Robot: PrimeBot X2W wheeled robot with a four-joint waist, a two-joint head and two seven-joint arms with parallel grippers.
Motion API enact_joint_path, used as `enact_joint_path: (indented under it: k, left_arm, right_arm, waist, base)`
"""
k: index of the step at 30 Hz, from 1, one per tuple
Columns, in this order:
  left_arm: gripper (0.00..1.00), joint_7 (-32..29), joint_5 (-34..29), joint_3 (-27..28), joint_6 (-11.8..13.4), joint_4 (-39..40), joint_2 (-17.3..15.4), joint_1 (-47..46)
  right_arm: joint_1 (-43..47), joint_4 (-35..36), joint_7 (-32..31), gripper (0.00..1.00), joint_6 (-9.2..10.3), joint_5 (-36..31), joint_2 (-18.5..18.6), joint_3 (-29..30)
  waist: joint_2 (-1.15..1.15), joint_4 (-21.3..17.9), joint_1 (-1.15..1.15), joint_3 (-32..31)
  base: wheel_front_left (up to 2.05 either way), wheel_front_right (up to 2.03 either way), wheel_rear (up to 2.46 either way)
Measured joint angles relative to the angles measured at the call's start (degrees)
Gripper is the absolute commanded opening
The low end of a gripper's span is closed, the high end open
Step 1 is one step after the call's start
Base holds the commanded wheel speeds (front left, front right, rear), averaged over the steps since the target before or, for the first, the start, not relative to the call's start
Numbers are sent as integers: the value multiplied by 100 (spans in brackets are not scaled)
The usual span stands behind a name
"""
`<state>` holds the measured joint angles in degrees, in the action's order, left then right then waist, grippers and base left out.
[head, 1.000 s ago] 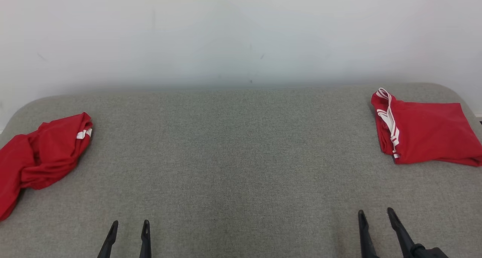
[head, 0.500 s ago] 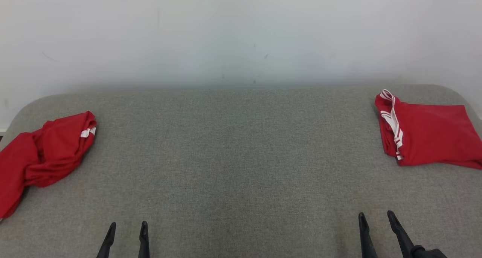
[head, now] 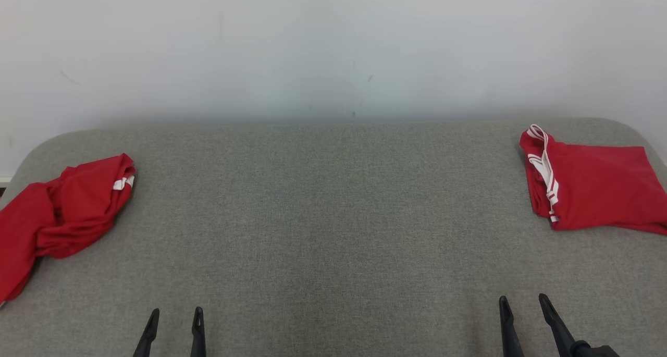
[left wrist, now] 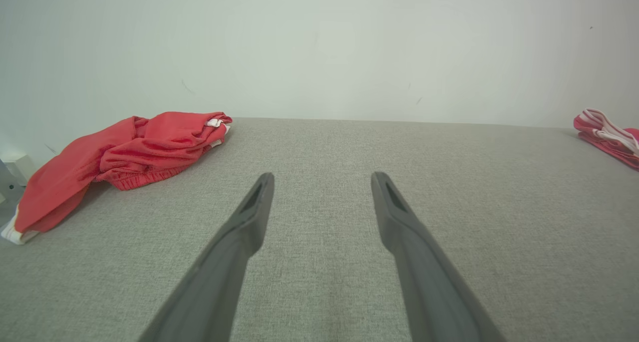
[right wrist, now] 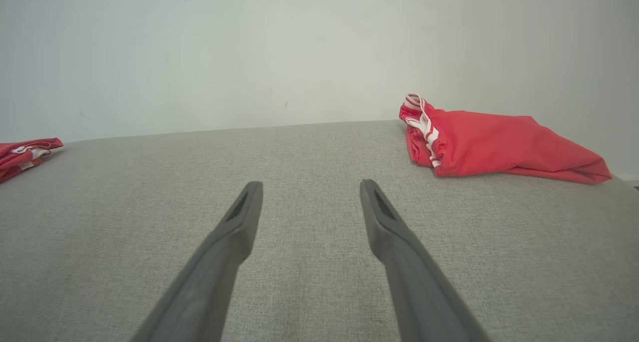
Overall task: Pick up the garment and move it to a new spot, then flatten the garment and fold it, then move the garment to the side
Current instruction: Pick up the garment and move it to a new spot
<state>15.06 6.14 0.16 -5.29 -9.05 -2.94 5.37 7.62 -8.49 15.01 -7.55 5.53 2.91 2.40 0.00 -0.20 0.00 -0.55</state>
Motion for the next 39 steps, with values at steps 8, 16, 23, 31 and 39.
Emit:
enact_joint_path:
  k: [8, 16, 23, 31, 39]
  left_arm:
    - [100, 0, -1, 2, 0, -5, 0, 8]
    - [100, 0, -23, 34, -11, -13, 0, 8]
    - [100, 0, -44, 19, -26, -42, 0, 1]
    - [100, -1, -102, 18, -68, -87, 1, -49]
    - [100, 0, -109, 180, -76, -135, 3, -103]
  right_arm:
    - [2, -18, 0, 100, 0, 0, 0, 40]
    - [8, -19, 0, 100, 0, 7, 0, 52]
    - [68, -19, 1, 100, 0, 35, 0, 100]
    - [118, -42, 8, 100, 0, 98, 1, 97]
    - [160, -81, 9, 100, 0, 145, 0, 55]
  waist:
    - [0, 30, 0, 21]
    - [0, 69, 0, 34]
    - [0, 177, 0, 38]
    - [0, 528, 0, 48]
    - [0, 1177, 0, 81]
  base:
    - [0, 0, 0]
    - [0, 0, 0]
    - [0, 0, 0]
    - [0, 0, 0]
    - [0, 0, 0]
